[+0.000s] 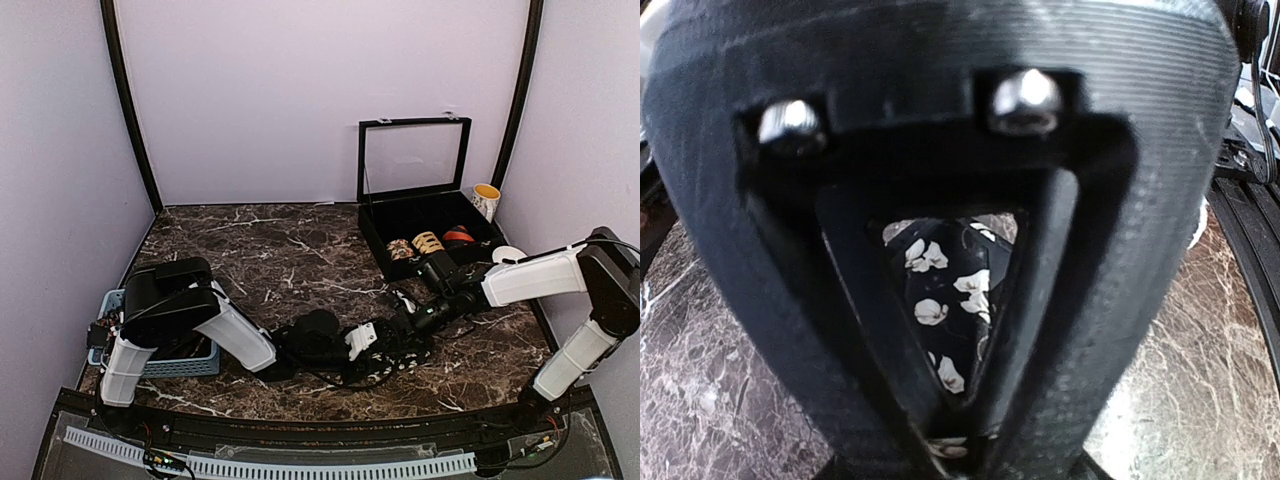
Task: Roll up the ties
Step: Roll the tie at the center of the board.
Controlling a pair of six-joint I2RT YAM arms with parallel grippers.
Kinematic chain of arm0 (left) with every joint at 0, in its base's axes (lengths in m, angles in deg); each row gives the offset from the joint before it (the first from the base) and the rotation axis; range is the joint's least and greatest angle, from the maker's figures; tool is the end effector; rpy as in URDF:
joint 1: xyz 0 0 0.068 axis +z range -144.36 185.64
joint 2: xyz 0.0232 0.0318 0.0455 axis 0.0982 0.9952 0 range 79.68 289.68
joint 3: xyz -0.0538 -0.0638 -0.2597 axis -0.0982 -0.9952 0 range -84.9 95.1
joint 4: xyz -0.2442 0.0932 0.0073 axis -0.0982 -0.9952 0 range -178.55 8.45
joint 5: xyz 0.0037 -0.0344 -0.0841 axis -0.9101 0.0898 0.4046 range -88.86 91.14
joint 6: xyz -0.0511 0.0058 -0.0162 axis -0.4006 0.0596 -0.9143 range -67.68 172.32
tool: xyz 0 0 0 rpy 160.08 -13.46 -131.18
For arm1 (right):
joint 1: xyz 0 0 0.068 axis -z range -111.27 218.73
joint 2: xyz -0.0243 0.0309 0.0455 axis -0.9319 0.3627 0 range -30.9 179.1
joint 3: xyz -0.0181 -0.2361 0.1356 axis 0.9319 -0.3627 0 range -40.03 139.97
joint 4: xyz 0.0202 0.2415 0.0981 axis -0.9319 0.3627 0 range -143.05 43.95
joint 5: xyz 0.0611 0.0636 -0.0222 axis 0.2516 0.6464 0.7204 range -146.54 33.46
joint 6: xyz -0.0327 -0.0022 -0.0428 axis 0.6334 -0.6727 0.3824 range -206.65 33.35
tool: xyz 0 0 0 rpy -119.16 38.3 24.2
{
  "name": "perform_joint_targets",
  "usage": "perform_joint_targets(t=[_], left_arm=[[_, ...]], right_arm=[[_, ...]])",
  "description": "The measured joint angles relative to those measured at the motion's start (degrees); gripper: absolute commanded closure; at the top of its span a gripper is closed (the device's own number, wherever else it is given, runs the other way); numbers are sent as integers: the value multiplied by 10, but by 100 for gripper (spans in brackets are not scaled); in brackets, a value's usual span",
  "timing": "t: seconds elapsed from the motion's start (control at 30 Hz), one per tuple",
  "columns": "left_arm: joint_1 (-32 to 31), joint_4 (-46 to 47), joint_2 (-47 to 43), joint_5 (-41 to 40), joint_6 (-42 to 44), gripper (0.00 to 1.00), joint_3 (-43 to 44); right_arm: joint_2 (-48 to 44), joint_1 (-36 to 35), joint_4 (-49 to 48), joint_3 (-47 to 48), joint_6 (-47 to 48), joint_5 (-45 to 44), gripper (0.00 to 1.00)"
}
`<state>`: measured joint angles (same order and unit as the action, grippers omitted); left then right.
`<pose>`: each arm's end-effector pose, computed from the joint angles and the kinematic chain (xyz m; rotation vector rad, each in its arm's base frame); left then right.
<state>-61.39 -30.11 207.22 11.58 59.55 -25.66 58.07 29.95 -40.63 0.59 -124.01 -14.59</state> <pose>0.1626 -0.3998 0.0857 1.2842 1.4772 -0.8769 0.1971 0.1889 0.1466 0.3134 -2.7851 -1.2901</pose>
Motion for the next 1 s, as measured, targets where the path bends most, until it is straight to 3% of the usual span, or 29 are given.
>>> perform_joint_targets(t=[0.17, 0.53, 1.0], left_arm=[[0, -8, -1, 0, 3, 55, 5], [-1, -40, -1, 0, 7, 33, 18], [-1, -71, -7, 6, -14, 24, 29]], right_arm=[[2, -1, 1, 0, 4, -2, 100], [3, 18, 14, -2, 38, -9, 100], [4, 88, 45, -33, 96, -30, 100]])
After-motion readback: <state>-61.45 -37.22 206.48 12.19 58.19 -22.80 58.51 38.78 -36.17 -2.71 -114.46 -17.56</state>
